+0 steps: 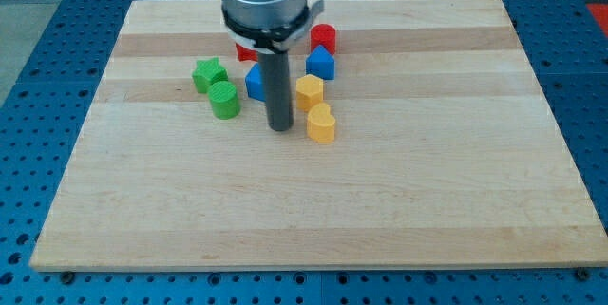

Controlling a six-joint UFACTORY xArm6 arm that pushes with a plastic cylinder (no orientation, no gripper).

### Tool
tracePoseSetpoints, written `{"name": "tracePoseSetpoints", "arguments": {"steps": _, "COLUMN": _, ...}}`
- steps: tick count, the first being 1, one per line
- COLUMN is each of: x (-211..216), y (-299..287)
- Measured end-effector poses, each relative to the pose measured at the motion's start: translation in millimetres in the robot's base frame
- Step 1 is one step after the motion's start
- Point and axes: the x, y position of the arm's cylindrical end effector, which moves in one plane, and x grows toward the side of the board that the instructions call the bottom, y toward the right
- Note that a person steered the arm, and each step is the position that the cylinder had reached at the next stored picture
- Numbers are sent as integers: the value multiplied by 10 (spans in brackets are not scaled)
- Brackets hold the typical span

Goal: Place the heart at the bottom of the hexagon

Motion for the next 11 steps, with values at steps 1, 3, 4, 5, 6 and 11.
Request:
{"name": "tracePoseSetpoints", "arguments": {"steps": 1, "x": 350, "y": 460}}
{"name": "tracePoseSetpoints", "arguments": {"steps": 3, "x": -8, "y": 1221}}
{"name": "tracePoseSetpoints", "arguments": {"steps": 4, "x": -386, "y": 1835}}
{"name": "tracePoseSetpoints", "arguments": {"steps": 5, "x": -727, "y": 1613}}
{"name": "tracePoseSetpoints", "arguments": {"steps": 6, "x": -355, "y": 1456}}
{"name": "tracePoseSetpoints", "arguments": {"steps": 11, "x": -94, "y": 662}}
